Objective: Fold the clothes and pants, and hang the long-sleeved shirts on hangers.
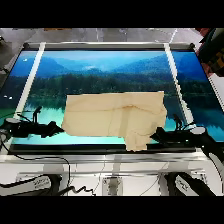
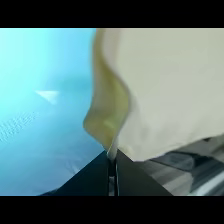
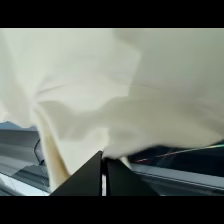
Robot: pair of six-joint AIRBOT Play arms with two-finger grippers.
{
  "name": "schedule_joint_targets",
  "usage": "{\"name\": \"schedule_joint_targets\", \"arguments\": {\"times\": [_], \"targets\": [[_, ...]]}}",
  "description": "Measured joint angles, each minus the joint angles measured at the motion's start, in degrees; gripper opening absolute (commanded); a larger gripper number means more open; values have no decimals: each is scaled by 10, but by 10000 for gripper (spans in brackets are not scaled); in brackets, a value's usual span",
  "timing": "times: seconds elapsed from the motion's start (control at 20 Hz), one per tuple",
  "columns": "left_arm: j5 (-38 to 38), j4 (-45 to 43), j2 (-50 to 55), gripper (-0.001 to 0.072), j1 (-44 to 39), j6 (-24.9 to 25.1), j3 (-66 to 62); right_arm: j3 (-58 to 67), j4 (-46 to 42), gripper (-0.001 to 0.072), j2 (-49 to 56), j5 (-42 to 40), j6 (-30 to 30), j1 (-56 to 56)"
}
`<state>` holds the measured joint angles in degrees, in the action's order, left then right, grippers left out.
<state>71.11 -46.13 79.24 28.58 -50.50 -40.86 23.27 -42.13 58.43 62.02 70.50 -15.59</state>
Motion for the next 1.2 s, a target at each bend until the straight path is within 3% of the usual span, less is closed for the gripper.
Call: {"name": "schedule_joint_targets", "arguments": {"times": [0.15,0.35,0.55,0.8,1.0,1.2], "targets": [[47,2,-52,15,16,2,-21,25,-31,13,-55,54,5,0],[89,3,-165,15,62,-13,-29,37,-89,14,-154,128,66,0],[104,3,-259,15,85,-37,-22,40,-75,13,-247,170,118,0],[31,5,-281,15,32,-68,25,41,-1,13,-239,-14,155,30],[-74,35,-252,15,-20,-89,46,57,75,13,-122,-184,161,77],[-189,104,-199,16,-51,-95,52,144,105,14,30,-262,153,108]]}}
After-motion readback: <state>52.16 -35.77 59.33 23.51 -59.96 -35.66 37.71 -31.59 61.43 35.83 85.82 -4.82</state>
